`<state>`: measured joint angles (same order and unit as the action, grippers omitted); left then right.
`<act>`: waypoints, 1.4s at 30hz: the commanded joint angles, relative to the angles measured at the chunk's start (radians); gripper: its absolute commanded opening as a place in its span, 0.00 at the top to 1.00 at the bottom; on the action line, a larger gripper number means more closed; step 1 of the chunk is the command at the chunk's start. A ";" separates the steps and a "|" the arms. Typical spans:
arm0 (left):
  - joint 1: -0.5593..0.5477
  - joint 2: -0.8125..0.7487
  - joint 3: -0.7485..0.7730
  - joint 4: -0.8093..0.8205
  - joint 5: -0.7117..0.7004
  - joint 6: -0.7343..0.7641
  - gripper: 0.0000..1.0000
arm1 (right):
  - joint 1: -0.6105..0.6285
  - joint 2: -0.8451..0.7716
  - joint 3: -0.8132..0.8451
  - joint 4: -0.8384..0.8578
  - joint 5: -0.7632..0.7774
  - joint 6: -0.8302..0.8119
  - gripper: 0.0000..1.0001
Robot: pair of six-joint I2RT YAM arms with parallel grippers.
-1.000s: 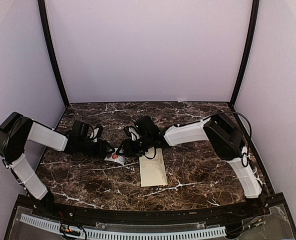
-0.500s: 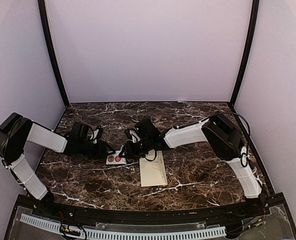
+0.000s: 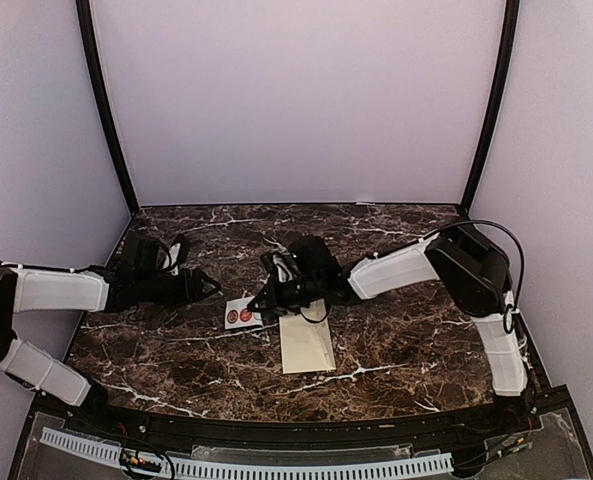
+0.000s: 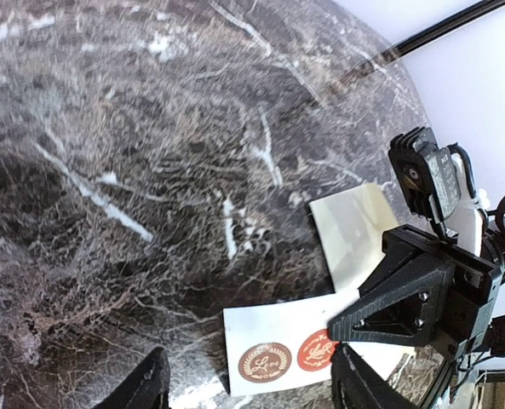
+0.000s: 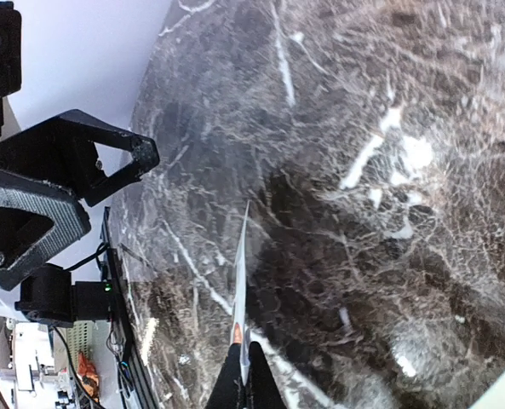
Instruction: Place the letter into the envelope and seal it
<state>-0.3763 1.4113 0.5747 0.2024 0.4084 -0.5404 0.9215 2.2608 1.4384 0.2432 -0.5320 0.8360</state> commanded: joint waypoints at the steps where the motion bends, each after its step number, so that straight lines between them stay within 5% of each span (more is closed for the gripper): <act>1: -0.006 -0.154 -0.009 -0.030 -0.002 0.021 0.36 | -0.021 -0.160 -0.052 0.136 -0.028 -0.001 1.00; 8: -0.058 -0.343 0.050 -0.023 0.109 0.049 0.29 | -0.033 -0.418 -0.162 0.094 0.005 -0.131 1.00; 18: -0.309 -0.319 0.233 0.024 0.191 0.088 0.20 | -0.032 -0.782 -0.320 0.006 0.085 -0.264 1.00; 32: -0.408 -0.205 0.318 0.149 0.197 0.050 0.19 | -0.004 -0.891 -0.402 0.040 0.020 -0.285 1.00; 36: -0.420 -0.178 0.328 0.182 0.224 0.035 0.30 | -0.003 -0.877 -0.394 0.035 0.020 -0.289 1.00; 42: -0.426 -0.167 0.317 0.186 0.245 0.029 0.67 | -0.003 -0.872 -0.388 0.033 0.030 -0.291 0.99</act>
<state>-0.7952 1.2541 0.8742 0.3500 0.6247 -0.5137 0.9115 1.3949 1.0409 0.2459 -0.4980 0.5575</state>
